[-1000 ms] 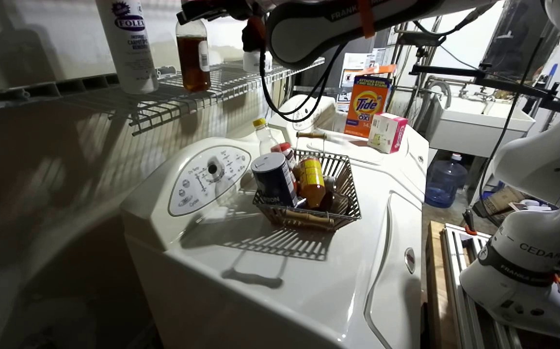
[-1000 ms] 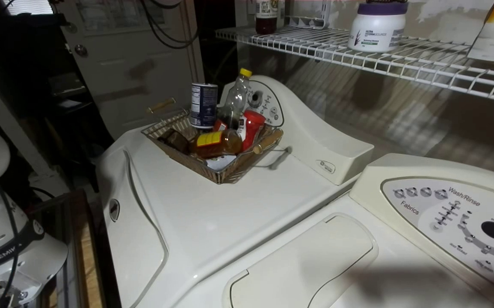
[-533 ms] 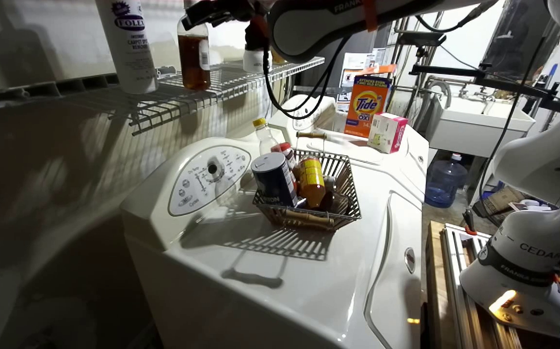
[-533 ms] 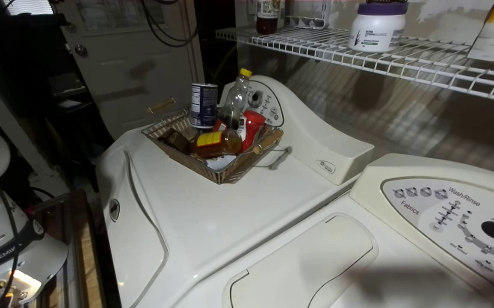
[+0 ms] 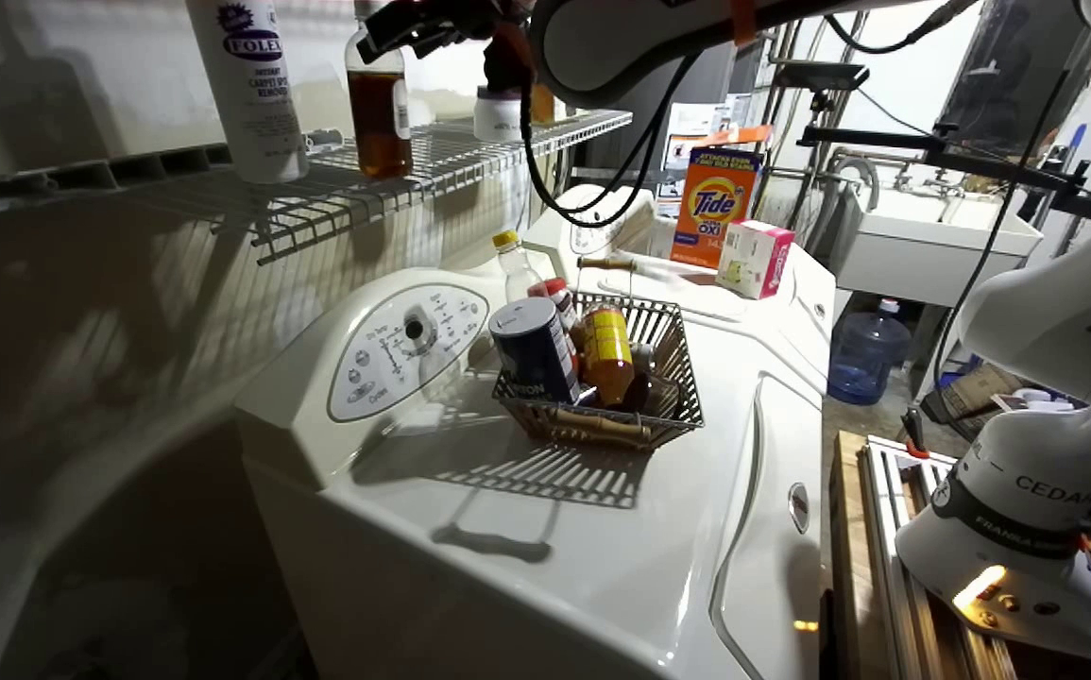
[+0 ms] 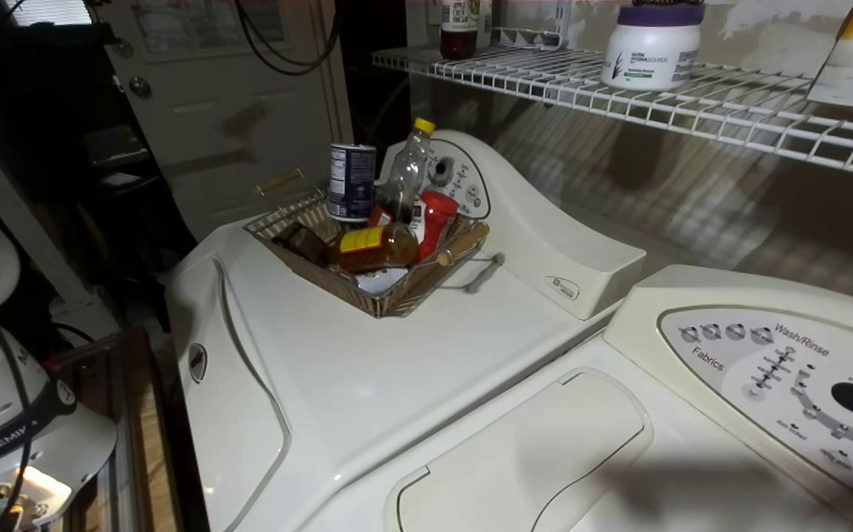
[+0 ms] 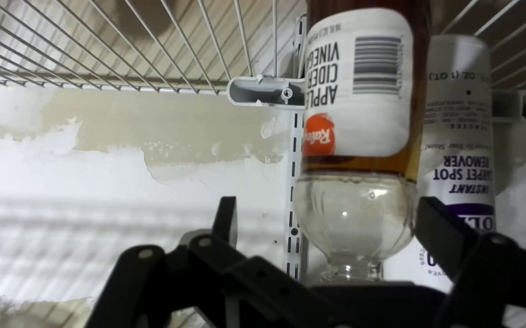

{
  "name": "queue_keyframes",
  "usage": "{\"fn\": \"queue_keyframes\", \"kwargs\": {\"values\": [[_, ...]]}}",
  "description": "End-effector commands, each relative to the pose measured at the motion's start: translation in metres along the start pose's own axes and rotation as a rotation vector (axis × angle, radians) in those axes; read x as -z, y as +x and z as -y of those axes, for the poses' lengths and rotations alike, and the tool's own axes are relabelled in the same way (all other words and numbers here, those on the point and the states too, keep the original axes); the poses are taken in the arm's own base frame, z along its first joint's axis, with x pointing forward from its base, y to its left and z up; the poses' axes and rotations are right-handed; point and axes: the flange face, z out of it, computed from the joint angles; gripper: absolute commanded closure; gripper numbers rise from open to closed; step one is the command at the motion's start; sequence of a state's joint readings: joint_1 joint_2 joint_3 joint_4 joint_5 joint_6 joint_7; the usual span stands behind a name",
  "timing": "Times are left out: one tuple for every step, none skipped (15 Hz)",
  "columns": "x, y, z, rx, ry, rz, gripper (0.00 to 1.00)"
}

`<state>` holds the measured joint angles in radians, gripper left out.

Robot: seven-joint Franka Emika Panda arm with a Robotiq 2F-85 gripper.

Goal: Pick up the bottle and place it on the shelf

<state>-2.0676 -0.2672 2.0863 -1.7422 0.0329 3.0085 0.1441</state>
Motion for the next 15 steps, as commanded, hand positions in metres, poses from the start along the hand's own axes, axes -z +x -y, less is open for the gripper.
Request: {"fn": "queue_keyframes", "kwargs": {"values": [[0.007,-0.002,-0.002,0.001,0.002,0.035,0.00],[0.008,-0.003,-0.002,0.003,0.000,0.041,0.00],[0.009,-0.004,-0.002,0.005,-0.001,0.049,0.00],[0.010,-0.004,-0.003,0.008,-0.001,0.058,0.00],[0.011,-0.006,-0.002,0.008,0.003,0.072,0.00],[0.011,-0.008,-0.002,0.008,0.003,0.082,0.00],[0.012,-0.010,-0.002,0.007,0.006,0.095,0.00],[0.013,-0.012,-0.002,0.004,0.010,0.109,0.00],[0.014,-0.014,-0.003,0.002,0.016,0.125,0.00],[0.015,-0.017,-0.004,0.000,0.019,0.141,0.00],[0.017,-0.019,-0.006,0.003,0.018,0.159,0.00],[0.018,-0.021,-0.006,0.006,0.020,0.174,0.00],[0.020,-0.023,-0.006,0.006,0.022,0.189,0.00],[0.022,-0.024,-0.007,0.005,0.024,0.201,0.00],[0.024,-0.026,-0.007,0.007,0.032,0.215,0.00]]}}
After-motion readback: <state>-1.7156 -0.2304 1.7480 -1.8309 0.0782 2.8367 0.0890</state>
